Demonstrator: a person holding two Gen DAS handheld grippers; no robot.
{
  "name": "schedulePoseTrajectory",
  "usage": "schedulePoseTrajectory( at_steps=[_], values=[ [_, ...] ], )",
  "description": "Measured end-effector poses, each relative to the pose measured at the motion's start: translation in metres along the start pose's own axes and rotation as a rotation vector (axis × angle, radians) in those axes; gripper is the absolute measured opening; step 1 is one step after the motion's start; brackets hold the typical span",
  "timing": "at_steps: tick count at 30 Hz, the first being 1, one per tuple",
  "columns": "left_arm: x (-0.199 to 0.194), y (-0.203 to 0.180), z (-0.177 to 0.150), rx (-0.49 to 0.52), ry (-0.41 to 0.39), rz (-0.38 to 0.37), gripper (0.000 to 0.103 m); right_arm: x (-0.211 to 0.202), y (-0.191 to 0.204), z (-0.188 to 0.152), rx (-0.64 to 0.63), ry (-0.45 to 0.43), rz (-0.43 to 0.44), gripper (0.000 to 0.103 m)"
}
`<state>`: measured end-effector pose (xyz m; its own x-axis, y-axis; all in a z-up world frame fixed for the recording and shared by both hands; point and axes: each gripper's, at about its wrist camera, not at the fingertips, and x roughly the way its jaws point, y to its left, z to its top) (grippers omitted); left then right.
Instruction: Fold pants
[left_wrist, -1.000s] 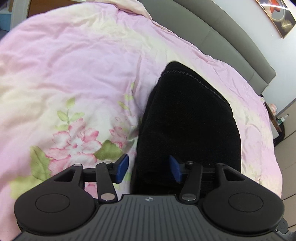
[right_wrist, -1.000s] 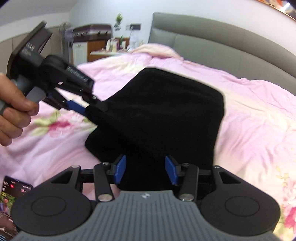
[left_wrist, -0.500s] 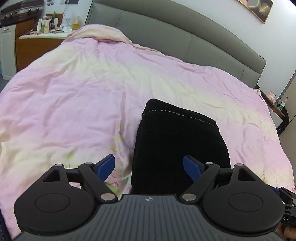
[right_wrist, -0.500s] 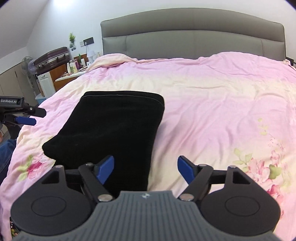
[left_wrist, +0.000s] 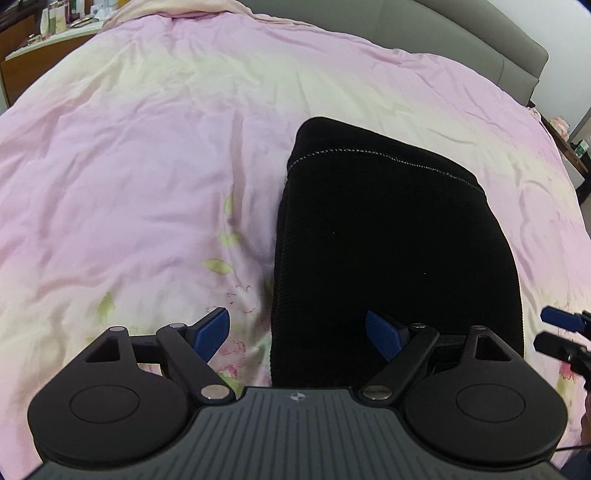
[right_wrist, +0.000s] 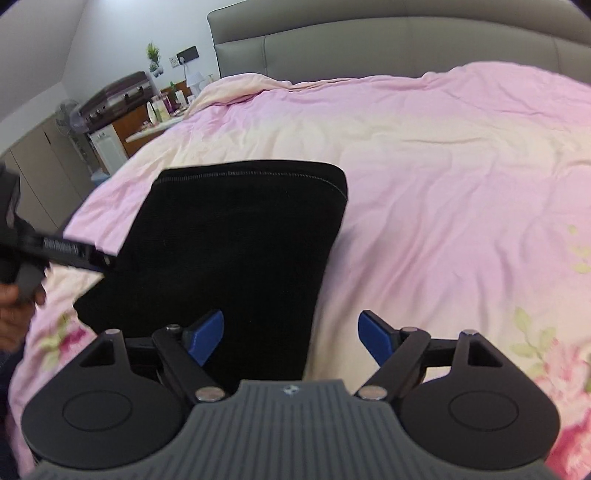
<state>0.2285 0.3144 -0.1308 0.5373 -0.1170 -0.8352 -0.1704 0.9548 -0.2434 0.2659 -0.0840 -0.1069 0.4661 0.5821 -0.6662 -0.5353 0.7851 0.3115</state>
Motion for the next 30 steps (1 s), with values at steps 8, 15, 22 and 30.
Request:
schedulePoseTrajectory(
  at_steps=[8, 15, 22, 30],
  values=[
    [0.027, 0.01, 0.009, -0.028, 0.03, -0.077, 0.103, 0.066, -0.04, 0.033, 0.226, 0.093, 0.201, 0.082],
    [0.05, 0.029, 0.009, -0.114, 0.086, -0.227, 0.103, 0.114, -0.067, 0.029, 0.391, 0.192, 0.379, 0.093],
    [0.06, 0.034, 0.008, -0.136, 0.116, -0.294, 0.103, 0.149, -0.079, 0.018, 0.495, 0.237, 0.52, 0.098],
    [0.077, 0.034, 0.004, -0.166, 0.145, -0.407, 0.103, 0.165, -0.063, 0.024, 0.428, 0.232, 0.532, 0.091]
  ],
)
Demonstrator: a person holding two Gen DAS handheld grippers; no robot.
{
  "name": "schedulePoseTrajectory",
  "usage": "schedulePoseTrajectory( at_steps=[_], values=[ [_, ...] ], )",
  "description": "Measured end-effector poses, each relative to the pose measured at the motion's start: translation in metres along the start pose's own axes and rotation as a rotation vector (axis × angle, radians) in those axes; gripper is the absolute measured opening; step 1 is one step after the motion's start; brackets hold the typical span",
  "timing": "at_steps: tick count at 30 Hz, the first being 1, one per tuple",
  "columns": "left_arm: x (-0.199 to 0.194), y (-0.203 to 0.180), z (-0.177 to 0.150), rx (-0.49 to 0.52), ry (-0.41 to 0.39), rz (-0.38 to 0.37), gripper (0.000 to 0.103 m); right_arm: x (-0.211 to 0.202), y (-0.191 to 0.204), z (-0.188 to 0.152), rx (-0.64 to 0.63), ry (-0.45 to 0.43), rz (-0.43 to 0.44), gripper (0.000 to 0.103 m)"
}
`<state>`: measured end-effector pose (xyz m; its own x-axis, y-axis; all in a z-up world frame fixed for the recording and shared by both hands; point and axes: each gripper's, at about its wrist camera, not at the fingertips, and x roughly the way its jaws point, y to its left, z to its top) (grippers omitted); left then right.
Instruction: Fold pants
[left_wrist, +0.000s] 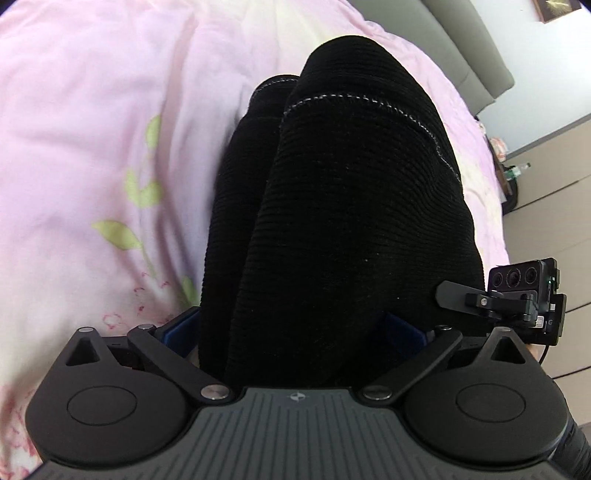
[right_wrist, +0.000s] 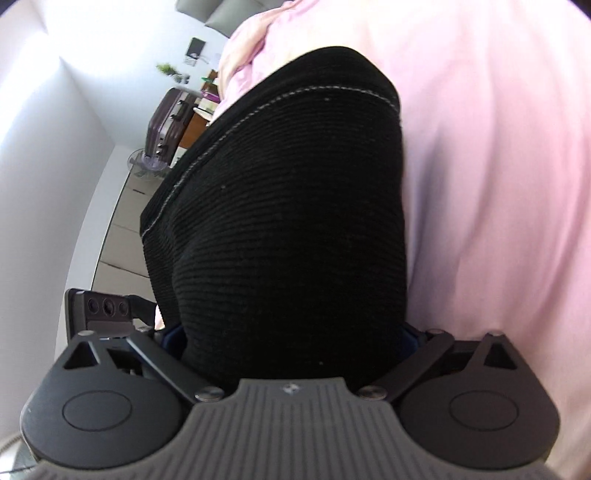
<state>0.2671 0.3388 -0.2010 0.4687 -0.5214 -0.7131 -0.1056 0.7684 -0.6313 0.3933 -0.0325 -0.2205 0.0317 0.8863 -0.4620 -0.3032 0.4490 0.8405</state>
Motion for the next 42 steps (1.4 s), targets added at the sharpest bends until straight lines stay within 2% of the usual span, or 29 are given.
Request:
schedulePoseTrajectory(
  at_steps=[3, 5, 8, 10, 13, 18, 23, 32, 38, 42],
  values=[
    [-0.005, 0.001, -0.005, -0.001, -0.017, -0.03, 0.102, -0.002, 0.001, -0.004, -0.01, -0.027, 0.006, 0.081],
    [-0.012, 0.004, -0.009, -0.013, -0.023, -0.056, 0.094, -0.004, 0.003, -0.006, -0.004, -0.046, 0.013, 0.074],
    [-0.023, -0.002, -0.012, -0.018, -0.032, -0.09, 0.08, -0.008, 0.01, -0.008, 0.02, -0.063, 0.021, 0.069],
    [-0.033, -0.009, -0.016, 0.002, -0.041, -0.087, 0.077, -0.013, 0.02, -0.008, 0.014, -0.07, 0.021, 0.067],
    [-0.05, -0.024, -0.021, 0.02, -0.056, -0.108, 0.076, -0.027, 0.037, -0.011, 0.019, -0.075, 0.043, 0.065],
    [-0.083, -0.06, -0.046, 0.087, -0.084, -0.149, 0.076, -0.068, 0.071, -0.029, -0.019, -0.097, 0.063, 0.065],
    [-0.098, -0.089, -0.076, 0.126, -0.069, -0.166, 0.076, -0.107, 0.09, -0.057, -0.016, -0.12, 0.042, 0.065],
    [-0.088, -0.129, -0.118, 0.161, 0.009, -0.176, 0.076, -0.158, 0.089, -0.102, 0.057, -0.147, -0.007, 0.065],
    [-0.063, -0.162, -0.114, 0.184, 0.058, -0.188, 0.076, -0.178, 0.087, -0.098, 0.088, -0.175, -0.041, 0.065],
    [-0.034, -0.195, -0.096, 0.22, 0.081, -0.202, 0.076, -0.209, 0.083, -0.096, 0.089, -0.218, -0.061, 0.065]
  ],
)
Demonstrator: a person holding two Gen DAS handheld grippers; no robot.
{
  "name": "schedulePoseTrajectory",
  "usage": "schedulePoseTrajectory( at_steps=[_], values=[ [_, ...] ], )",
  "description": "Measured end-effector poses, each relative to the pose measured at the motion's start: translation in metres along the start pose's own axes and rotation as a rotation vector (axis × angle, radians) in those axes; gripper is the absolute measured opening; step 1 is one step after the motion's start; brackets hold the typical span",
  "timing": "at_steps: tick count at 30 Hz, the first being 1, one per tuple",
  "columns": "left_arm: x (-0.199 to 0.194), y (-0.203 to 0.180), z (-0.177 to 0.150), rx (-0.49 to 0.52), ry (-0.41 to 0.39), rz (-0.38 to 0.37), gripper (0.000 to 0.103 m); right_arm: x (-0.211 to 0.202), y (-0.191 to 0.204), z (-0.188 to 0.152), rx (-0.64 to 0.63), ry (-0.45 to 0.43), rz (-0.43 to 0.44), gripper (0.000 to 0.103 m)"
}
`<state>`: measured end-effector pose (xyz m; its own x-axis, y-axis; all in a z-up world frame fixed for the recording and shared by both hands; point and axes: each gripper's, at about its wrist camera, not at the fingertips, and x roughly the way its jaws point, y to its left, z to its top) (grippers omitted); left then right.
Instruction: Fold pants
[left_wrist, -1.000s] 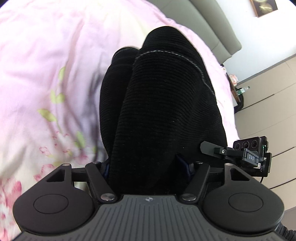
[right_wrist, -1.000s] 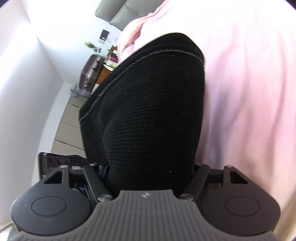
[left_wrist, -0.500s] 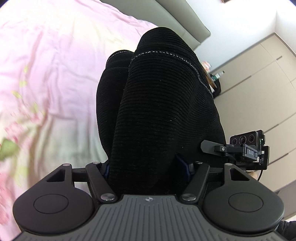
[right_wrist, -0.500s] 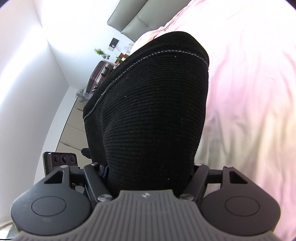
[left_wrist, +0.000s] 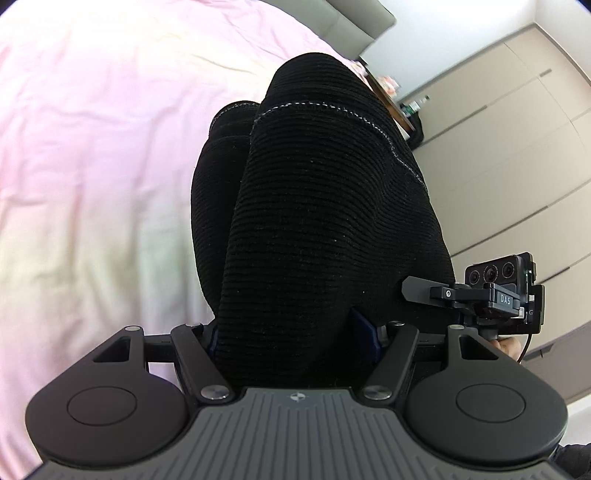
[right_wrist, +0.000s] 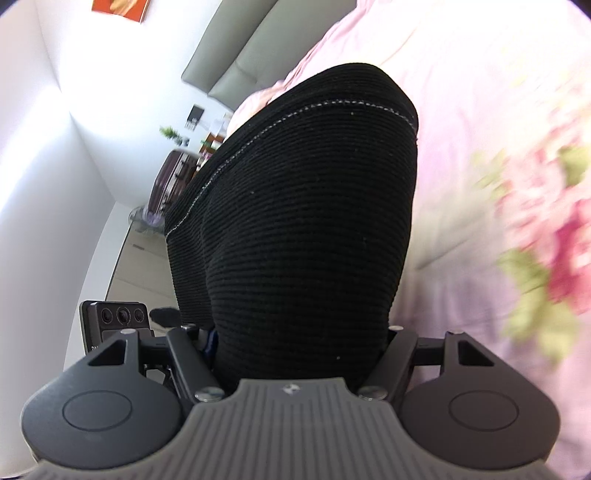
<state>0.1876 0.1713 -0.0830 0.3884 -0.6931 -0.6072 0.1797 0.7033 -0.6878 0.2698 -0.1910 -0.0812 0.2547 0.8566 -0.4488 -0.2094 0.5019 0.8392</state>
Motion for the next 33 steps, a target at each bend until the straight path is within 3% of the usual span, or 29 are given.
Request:
schedulePoseTrajectory(
  at_steps=[11, 17, 22, 26, 33],
  values=[
    [0.105, -0.069, 0.061, 0.072, 0.061, -0.074, 0.076, -0.087, -0.039, 0.042, 0.01, -0.121, -0.081, 0.065],
    [0.194, -0.103, 0.096, 0.077, 0.096, -0.133, 0.077, -0.136, -0.062, 0.08, -0.016, -0.189, -0.17, 0.065],
    [0.265, -0.134, 0.132, 0.119, 0.13, -0.157, 0.077, -0.172, -0.1, 0.114, 0.014, -0.248, -0.189, 0.066],
    [0.302, -0.141, 0.15, 0.118, 0.156, -0.167, 0.077, -0.189, -0.139, 0.14, 0.042, -0.267, -0.197, 0.066],
    [0.369, -0.118, 0.188, 0.082, 0.191, -0.136, 0.077, -0.206, -0.219, 0.172, 0.124, -0.285, -0.203, 0.066]
  ],
)
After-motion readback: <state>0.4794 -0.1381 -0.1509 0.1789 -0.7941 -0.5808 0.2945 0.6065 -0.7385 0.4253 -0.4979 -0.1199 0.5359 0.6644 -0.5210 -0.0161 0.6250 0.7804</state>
